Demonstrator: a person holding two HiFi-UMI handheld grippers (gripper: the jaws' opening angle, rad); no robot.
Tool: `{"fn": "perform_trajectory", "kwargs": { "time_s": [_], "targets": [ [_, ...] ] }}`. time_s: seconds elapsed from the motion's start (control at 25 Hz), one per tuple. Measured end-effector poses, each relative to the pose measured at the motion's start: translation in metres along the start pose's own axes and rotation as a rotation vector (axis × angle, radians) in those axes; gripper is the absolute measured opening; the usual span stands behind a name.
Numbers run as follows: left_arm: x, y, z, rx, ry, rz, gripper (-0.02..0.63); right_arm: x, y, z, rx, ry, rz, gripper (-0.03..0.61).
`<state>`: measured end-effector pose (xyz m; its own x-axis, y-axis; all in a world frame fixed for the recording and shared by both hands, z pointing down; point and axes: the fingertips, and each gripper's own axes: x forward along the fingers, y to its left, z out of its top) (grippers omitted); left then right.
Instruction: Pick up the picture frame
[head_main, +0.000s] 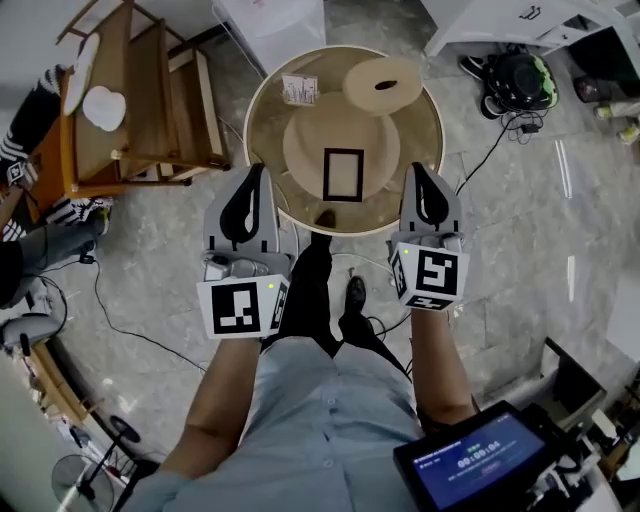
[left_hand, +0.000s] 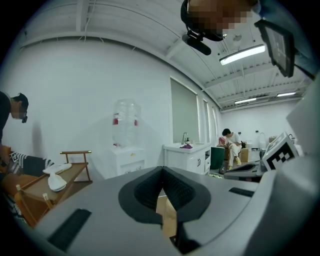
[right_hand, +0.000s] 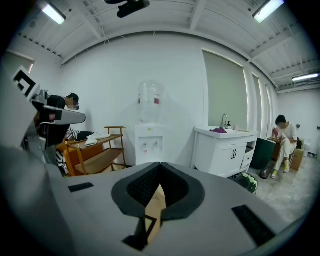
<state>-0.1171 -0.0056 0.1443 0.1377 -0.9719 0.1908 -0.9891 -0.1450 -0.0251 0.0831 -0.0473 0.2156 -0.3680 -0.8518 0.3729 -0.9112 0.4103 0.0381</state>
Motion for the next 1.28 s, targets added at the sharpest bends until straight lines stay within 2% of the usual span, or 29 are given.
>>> {"fn": "perform_trajectory", "kwargs": {
  "time_s": [0.48,1.28],
  "targets": [
    [0.058,0.014,-0.103,-0.034,0.147,-0.067,0.011,0.066,0.018,-0.1,0.033,0.164,0.011,0.015],
    [0.128,-0.005,-0.231,-0.09,0.305,-0.143,0.011,0.125,0.027,-0.246,0.101,0.369,0.015,0.02]
  ]
}}
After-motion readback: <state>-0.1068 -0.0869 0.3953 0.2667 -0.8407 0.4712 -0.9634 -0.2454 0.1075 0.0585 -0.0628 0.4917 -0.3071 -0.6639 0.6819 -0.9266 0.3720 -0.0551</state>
